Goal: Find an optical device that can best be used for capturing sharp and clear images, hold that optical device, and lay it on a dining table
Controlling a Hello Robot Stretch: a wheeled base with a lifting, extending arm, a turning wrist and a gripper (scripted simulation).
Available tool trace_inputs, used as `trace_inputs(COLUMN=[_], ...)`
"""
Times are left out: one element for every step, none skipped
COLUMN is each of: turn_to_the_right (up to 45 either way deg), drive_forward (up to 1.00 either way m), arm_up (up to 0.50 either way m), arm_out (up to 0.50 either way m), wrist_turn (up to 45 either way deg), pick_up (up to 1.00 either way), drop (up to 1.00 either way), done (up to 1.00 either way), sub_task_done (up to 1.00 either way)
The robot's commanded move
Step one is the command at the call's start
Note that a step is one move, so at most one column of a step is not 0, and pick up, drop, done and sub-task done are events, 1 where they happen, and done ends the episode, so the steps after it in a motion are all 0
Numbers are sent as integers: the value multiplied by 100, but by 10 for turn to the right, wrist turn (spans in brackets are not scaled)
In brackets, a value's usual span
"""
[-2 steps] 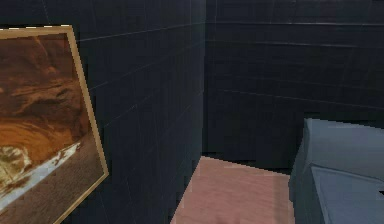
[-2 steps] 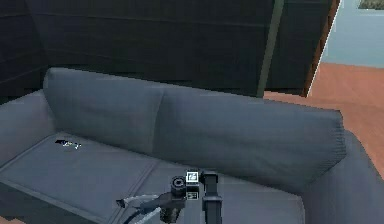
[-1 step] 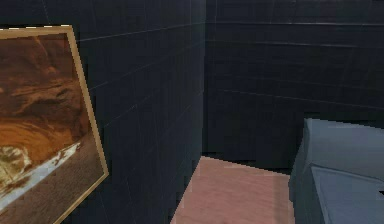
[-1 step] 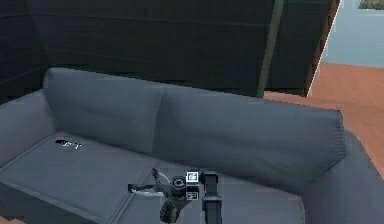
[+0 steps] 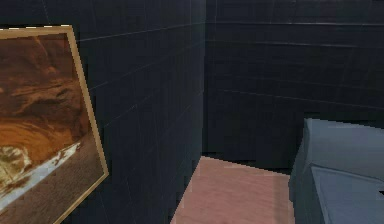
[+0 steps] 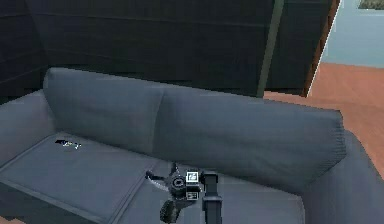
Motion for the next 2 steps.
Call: trace_inputs(turn_to_the_right=[0, 0], drive_forward=[0, 0], arm_up=[-30, 0], arm_out=[0, 0], wrist_turn=[0, 0], pick_up=[0, 100], drop=[0, 0], done=[0, 0], sub_task_done=[0, 0])
